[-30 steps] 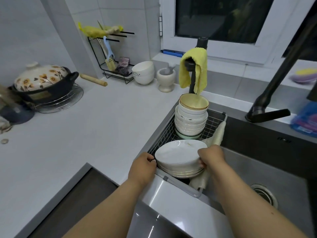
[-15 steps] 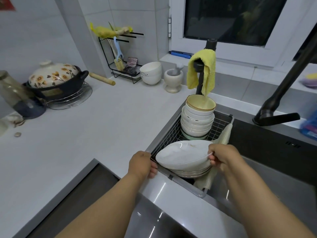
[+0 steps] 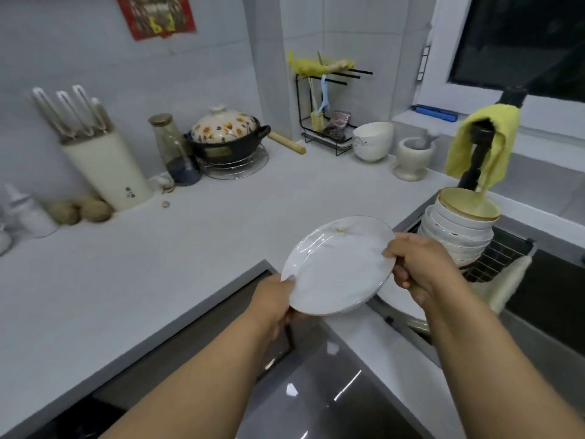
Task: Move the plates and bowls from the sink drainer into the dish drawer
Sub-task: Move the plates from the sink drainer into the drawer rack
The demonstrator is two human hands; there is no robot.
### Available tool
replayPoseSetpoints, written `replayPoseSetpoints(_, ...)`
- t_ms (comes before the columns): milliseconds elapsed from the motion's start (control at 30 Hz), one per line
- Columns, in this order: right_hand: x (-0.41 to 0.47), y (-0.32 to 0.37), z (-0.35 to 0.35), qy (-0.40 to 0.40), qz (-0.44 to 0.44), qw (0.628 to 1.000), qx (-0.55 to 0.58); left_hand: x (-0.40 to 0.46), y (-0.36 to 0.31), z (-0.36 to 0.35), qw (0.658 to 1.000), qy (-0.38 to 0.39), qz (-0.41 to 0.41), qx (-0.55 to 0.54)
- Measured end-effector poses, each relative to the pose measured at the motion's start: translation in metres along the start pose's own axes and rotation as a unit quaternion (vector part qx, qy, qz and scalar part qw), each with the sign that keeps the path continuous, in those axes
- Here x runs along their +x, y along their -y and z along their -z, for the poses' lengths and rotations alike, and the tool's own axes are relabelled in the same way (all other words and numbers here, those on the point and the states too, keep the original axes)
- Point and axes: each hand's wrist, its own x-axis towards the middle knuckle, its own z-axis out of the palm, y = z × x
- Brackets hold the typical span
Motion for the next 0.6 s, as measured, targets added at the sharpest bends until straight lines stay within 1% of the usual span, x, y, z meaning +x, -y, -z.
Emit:
replayPoseSetpoints(100, -0.016, -0.008, -0.045, 0.046, 0.001, 0.999, 0.001, -0.026, 0.001, 0.044, 0.998, -0.053, -0.035, -0.014)
replayPoseSetpoints(200, -0.044, -0.018, -0.092, 0.083, -0.040, 0.996, -0.017, -0.050, 0.014, 0.092, 0.993, -0.101, -0.053, -0.037)
replayPoseSetpoints(300, -0.076, -0.031, -0.136, 0.147, -0.076, 0.986, -0.007, -0.080, 0.031, 0.139, 0.987, -0.138, -0.066, -0.059)
replayPoseSetpoints(400, -0.110, -0.045, -0.178, 0.219, -0.082, 0.972, -0.026, -0.114, 0.052, 0.188, 0.978, -0.175, -0.065, -0.092)
replayPoseSetpoints(600, -0.182, -0.091, -0.256, 0.315, -0.109, 0.942, -0.048, -0.187, 0.107, 0.283, 0.945, -0.278, -0.042, -0.167)
